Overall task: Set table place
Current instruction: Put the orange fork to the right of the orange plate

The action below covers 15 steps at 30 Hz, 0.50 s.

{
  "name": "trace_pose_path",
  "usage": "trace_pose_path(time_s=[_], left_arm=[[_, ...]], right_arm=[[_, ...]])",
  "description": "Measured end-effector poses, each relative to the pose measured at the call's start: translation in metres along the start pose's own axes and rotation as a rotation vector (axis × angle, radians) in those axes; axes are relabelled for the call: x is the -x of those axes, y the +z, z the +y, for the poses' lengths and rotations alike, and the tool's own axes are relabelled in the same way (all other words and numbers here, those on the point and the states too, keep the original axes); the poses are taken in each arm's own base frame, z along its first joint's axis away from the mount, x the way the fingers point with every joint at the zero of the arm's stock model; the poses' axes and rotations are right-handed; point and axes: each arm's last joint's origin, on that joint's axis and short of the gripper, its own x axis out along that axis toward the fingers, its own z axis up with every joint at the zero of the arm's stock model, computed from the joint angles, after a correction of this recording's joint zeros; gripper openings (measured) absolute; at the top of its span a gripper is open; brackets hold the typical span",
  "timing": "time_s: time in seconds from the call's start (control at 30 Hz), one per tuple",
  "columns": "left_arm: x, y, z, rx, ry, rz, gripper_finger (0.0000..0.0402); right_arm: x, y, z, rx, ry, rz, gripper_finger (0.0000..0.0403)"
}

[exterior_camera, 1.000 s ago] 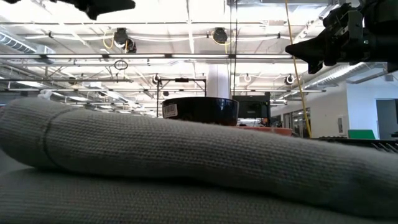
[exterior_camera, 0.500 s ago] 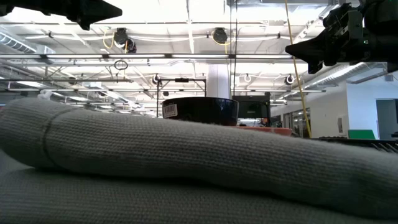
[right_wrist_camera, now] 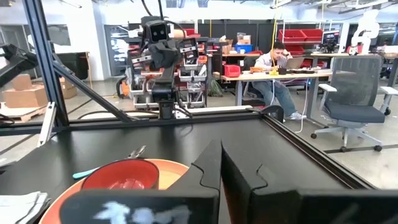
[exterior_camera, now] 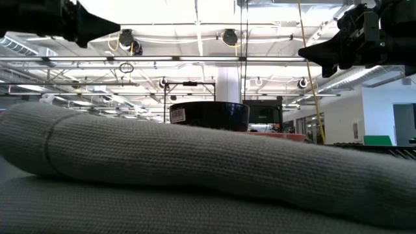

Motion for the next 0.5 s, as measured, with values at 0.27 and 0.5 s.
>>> trace_pose_path(time_s=[0.27,0.5], left_arm=[[0.015,-0.013,0.005,0.038,0.012,-0.060,0.0000],[0.018,-0.030,0.000,0.007,-0.072,-0.058,0.0000]], right_arm=[[0.000,-0.001,0.000,-0.001,0.000,0.007,0.0000],[0.000,-0.001,0.000,0.000,0.000,0.007,0.0000]])
